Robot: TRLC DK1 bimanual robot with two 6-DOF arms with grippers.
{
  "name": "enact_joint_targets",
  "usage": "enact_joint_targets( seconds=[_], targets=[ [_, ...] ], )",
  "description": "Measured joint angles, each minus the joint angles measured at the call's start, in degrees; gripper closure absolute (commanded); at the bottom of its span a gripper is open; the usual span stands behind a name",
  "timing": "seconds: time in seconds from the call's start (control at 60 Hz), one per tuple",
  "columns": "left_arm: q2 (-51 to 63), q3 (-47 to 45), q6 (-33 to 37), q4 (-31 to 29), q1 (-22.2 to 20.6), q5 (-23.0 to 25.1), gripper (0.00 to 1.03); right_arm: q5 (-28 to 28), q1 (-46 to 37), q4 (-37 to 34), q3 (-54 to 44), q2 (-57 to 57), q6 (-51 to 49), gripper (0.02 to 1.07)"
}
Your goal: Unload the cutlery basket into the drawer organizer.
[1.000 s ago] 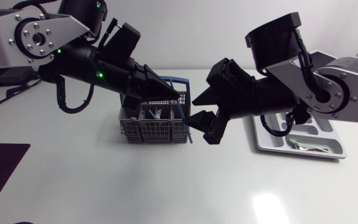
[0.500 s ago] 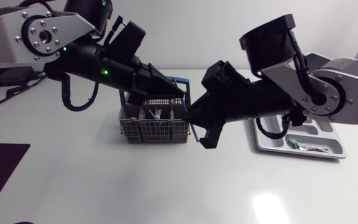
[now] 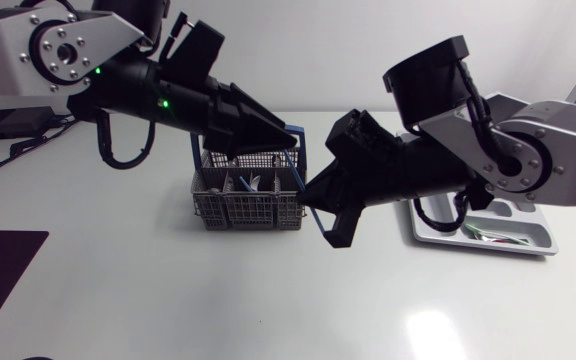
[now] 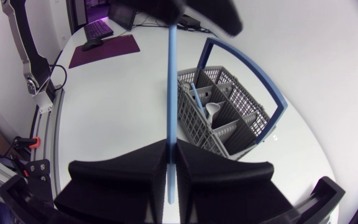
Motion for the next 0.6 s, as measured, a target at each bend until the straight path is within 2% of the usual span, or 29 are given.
enact_joint_targets(
  seconds=[0.067,0.3,0.4,0.6],
  targets=[
    [-0.17,1.66,-2.08,3.26,2.27,-0.04,0.06,-0.04,-1.05,-1.03,-1.51,0.00,-0.42,1.01],
    [-2.19,2.56,-1.86,5.14,9.42,-0.87,0.06,0.00,-10.21,-1.60,-4.33,0.07,-2.62,1.01],
    [-4.52,-0.81,4.24,5.22,11.08,-4.83,0.06,-0.02,-17.05,-1.84,-4.04,1.70,-2.84,1.01],
    [-7.96,-12.07,18.97,5.29,11.08,-11.47,0.06,0.09,-29.73,-3.52,2.56,11.56,-1.01,1.01]
  ],
)
